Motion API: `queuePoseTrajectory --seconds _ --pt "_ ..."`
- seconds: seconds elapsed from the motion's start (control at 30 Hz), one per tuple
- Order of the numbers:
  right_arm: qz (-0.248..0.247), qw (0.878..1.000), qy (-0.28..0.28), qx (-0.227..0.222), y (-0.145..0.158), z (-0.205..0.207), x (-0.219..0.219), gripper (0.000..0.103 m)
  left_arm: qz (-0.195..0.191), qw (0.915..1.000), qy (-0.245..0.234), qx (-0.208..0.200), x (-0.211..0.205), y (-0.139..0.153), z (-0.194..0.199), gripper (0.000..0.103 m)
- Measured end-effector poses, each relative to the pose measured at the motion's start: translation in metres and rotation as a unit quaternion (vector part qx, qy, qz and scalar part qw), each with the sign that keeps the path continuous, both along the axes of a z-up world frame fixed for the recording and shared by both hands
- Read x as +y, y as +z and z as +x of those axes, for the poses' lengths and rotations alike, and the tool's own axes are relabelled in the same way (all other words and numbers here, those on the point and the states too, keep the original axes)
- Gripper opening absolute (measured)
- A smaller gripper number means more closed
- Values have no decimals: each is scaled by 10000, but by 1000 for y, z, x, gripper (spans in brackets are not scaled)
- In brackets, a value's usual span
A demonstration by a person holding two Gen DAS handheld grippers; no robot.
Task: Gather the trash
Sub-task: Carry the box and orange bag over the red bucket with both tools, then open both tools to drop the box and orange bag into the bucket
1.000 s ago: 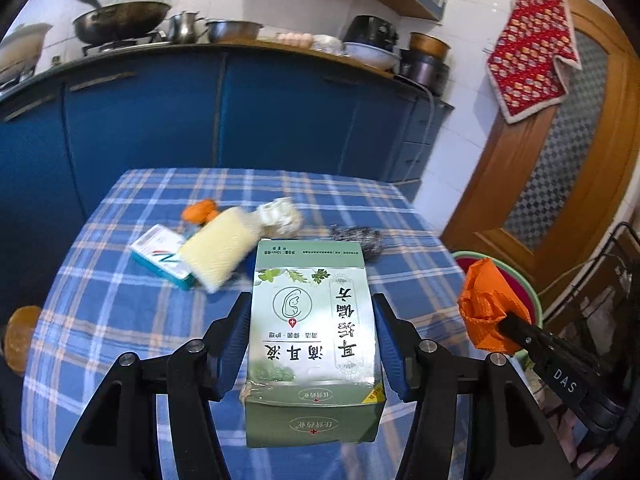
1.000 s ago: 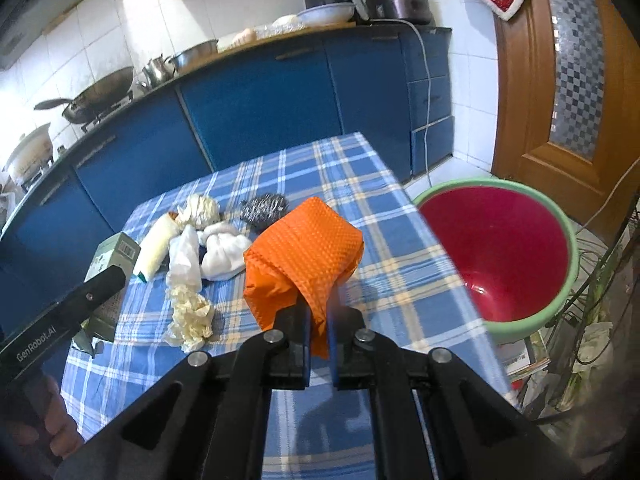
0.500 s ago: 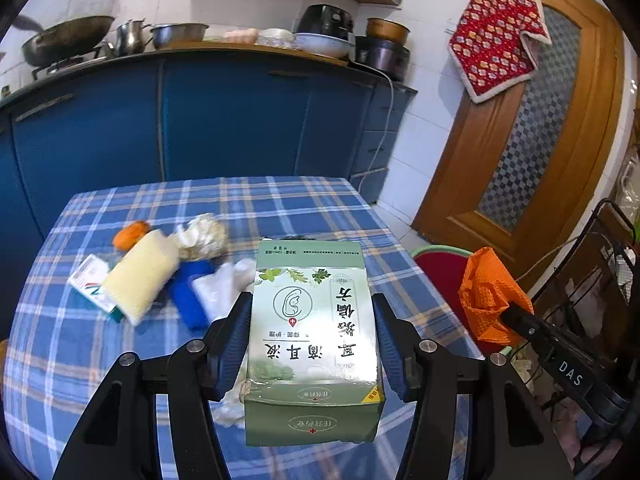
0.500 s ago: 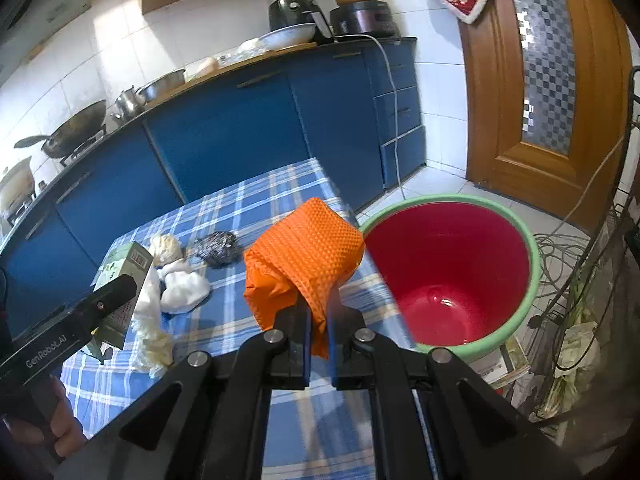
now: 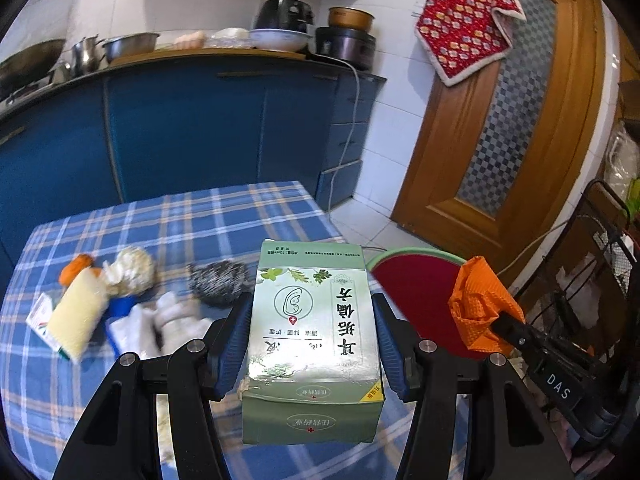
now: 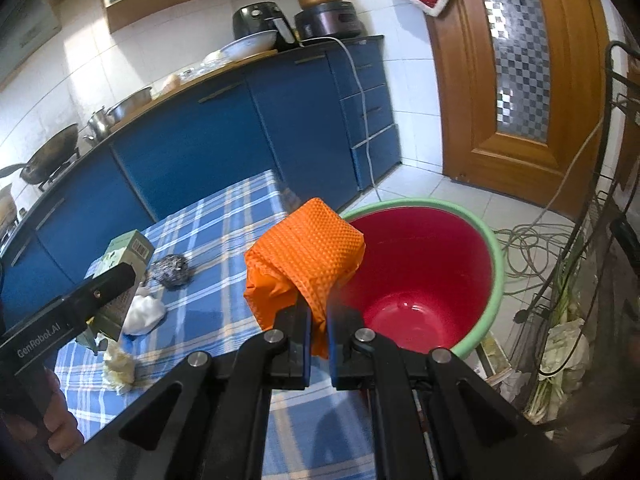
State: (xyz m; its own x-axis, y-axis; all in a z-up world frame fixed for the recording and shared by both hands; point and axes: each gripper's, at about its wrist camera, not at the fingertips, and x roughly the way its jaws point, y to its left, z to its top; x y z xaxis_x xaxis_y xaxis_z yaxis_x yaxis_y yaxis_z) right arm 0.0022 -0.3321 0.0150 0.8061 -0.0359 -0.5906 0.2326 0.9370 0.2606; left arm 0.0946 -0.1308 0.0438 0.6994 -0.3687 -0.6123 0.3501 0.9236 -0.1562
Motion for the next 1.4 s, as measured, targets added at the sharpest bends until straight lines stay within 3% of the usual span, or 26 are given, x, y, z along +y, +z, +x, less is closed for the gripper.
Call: queuePoseTrajectory --seconds 0.4,0.97,1.17,1.3,1.4 --pt "66 9989 -441 159 -16 4 -41 9 207 9985 -500 -53 -68 -7 13 59" --pt "203 9943 -843 619 -55 21 -82 9 551 9922 -1054 377 -138 -50 42 59" --pt "268 9940 -849 634 -60 23 -85 14 609 9911 -1068 502 -143 -57 47 65" --pt "309 9945 -825 569 -59 22 -85 27 598 9918 -1036 440 -142 -56 47 69" --pt "299 9947 -841 516 -57 20 -84 30 593 9923 -1006 412 -139 -54 45 70"
